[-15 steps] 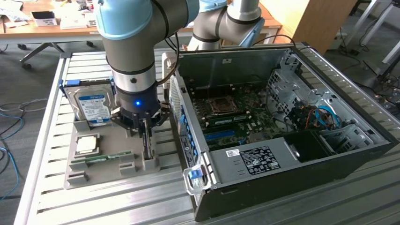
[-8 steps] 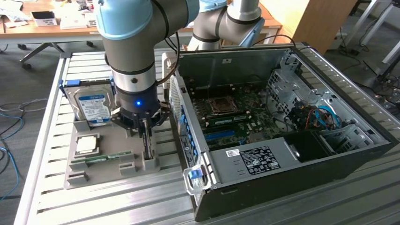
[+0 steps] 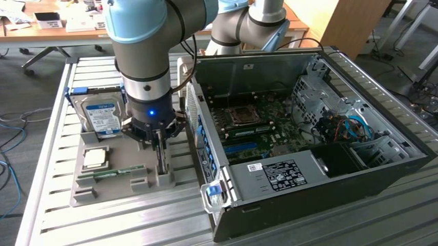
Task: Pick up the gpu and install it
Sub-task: 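Pick up the gpu and move the gpu toward the slot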
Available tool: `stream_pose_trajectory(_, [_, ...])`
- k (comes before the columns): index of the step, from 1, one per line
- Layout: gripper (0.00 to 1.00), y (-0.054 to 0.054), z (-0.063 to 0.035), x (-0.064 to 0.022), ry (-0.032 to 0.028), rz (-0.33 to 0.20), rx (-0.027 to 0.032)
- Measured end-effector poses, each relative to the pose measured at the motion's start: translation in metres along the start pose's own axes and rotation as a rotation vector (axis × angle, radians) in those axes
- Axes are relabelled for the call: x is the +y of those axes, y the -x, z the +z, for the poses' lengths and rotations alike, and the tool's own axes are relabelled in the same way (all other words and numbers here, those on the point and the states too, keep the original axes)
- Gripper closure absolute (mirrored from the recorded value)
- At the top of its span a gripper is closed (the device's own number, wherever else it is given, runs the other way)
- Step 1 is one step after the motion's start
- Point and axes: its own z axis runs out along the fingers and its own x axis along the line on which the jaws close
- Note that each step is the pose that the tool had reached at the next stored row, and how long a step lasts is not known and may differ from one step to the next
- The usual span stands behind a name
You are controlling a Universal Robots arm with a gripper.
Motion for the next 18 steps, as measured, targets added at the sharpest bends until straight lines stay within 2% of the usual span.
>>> stream_pose_trajectory(7, [0.73, 0.000, -0.0182, 0.0010, 0.0000, 0.000, 0.0000])
stream_pose_trajectory(8, [0.73, 0.001, -0.0373, 0.0021, 0.0000, 0.000, 0.0000])
stream_pose_trajectory(18, [0.73, 0.001, -0.0395, 0.0022, 0.0000, 0.000, 0.0000])
